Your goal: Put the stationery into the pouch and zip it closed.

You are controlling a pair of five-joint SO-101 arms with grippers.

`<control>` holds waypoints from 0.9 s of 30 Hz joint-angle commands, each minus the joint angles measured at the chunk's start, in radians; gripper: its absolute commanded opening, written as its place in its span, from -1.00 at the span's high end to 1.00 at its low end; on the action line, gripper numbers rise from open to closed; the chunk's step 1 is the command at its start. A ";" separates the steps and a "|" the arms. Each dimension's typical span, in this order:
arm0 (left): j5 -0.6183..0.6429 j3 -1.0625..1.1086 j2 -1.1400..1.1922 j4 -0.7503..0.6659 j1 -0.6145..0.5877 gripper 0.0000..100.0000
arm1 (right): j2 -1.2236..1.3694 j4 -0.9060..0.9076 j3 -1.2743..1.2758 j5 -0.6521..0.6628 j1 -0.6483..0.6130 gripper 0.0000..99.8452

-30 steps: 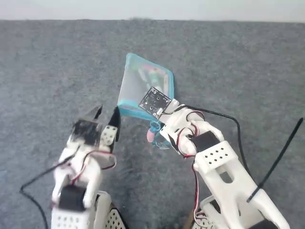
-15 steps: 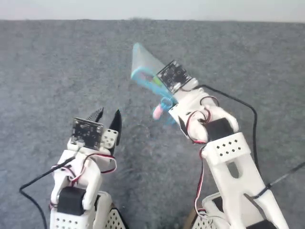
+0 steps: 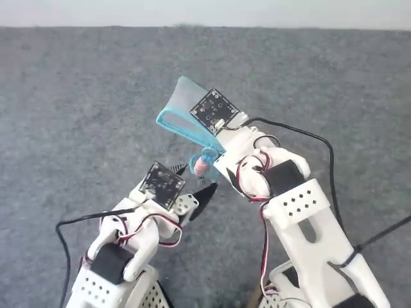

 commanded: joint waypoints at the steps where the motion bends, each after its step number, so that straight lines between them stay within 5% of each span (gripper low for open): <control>1: -0.012 -0.012 0.021 -0.057 0.009 0.51 | -0.016 0.024 -0.057 -0.017 -0.016 0.99; 16: -0.015 0.051 0.021 -0.143 0.008 0.69 | -0.016 0.124 -0.055 -0.009 -0.101 0.99; 21: -0.106 0.051 0.021 -0.143 0.006 0.95 | -0.016 0.094 0.018 0.026 -0.094 0.99; 27: -0.120 0.047 0.015 -0.143 -0.135 0.98 | -0.005 -0.022 0.153 0.087 -0.047 0.99</control>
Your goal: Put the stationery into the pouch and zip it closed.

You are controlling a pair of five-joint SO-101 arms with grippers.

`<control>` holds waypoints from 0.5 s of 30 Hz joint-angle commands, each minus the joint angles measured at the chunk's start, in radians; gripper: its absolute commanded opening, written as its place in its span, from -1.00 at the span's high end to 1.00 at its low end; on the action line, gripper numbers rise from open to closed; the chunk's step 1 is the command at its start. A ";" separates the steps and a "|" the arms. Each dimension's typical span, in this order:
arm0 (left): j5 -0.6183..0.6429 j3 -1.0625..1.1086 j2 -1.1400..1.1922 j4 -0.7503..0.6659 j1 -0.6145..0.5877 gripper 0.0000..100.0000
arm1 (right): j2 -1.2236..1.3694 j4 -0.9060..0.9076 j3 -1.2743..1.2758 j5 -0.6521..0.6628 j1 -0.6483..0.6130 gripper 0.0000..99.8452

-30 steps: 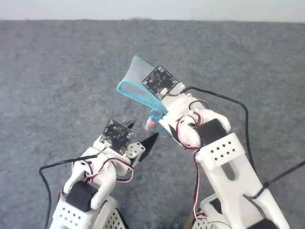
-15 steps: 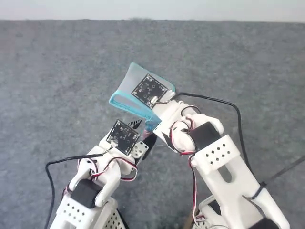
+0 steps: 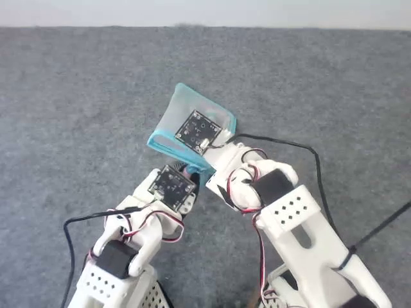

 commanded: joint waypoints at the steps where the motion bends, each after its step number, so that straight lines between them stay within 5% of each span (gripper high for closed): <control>1: -0.012 -0.018 -0.003 -0.032 -0.110 0.98 | 0.016 -0.056 0.069 0.049 0.065 0.99; 15: -0.011 -0.013 -0.003 -0.066 -0.253 0.98 | 0.016 -0.110 0.210 0.109 0.268 0.99</control>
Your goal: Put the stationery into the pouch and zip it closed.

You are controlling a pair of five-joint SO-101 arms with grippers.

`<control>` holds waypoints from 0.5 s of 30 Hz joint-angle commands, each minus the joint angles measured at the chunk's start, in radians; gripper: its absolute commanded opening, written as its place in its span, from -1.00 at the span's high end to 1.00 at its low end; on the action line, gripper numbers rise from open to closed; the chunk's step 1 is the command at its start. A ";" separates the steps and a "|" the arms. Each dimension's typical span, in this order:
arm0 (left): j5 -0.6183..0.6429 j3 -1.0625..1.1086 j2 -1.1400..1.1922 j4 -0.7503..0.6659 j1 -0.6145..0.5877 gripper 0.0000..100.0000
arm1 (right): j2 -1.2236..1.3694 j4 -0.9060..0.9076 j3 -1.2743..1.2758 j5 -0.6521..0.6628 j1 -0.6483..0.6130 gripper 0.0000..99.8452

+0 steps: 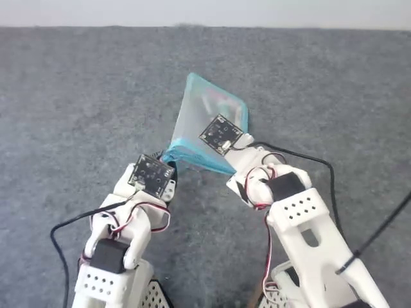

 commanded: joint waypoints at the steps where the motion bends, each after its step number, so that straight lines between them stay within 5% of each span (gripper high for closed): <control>1: -0.008 -0.019 -0.003 -0.048 -0.055 0.98 | 0.021 0.001 0.029 0.043 0.082 0.99; 15: -0.008 -0.019 -0.003 -0.048 -0.057 0.98 | 0.019 0.001 0.086 0.135 0.271 0.99</control>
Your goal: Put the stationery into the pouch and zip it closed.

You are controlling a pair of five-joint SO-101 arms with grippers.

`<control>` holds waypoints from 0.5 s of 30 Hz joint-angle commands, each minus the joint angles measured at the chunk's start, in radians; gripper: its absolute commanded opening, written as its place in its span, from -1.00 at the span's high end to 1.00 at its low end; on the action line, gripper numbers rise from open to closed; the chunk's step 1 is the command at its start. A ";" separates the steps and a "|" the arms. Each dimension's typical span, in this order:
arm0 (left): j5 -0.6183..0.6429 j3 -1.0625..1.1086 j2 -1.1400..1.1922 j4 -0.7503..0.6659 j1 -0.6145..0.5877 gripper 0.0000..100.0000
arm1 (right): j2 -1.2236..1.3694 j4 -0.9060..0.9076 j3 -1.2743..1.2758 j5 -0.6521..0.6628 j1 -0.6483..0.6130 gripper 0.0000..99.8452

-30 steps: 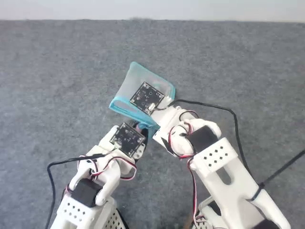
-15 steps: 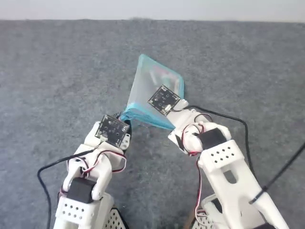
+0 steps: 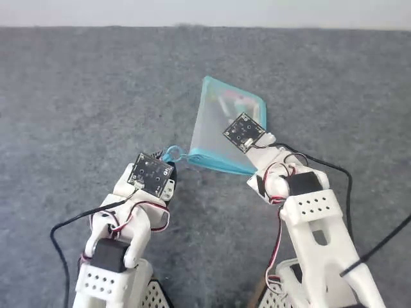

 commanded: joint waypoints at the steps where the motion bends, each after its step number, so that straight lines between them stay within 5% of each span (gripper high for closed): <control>1: -0.008 -0.021 -0.005 -0.048 -0.041 0.98 | 0.022 0.004 0.038 0.018 0.088 0.99; 9: -0.009 0.008 -0.005 -0.049 -0.012 0.95 | 0.013 0.028 0.038 0.002 0.028 0.98; 15: -0.011 0.033 -0.005 -0.041 0.086 0.51 | 0.012 0.050 0.035 -0.031 -0.008 0.68</control>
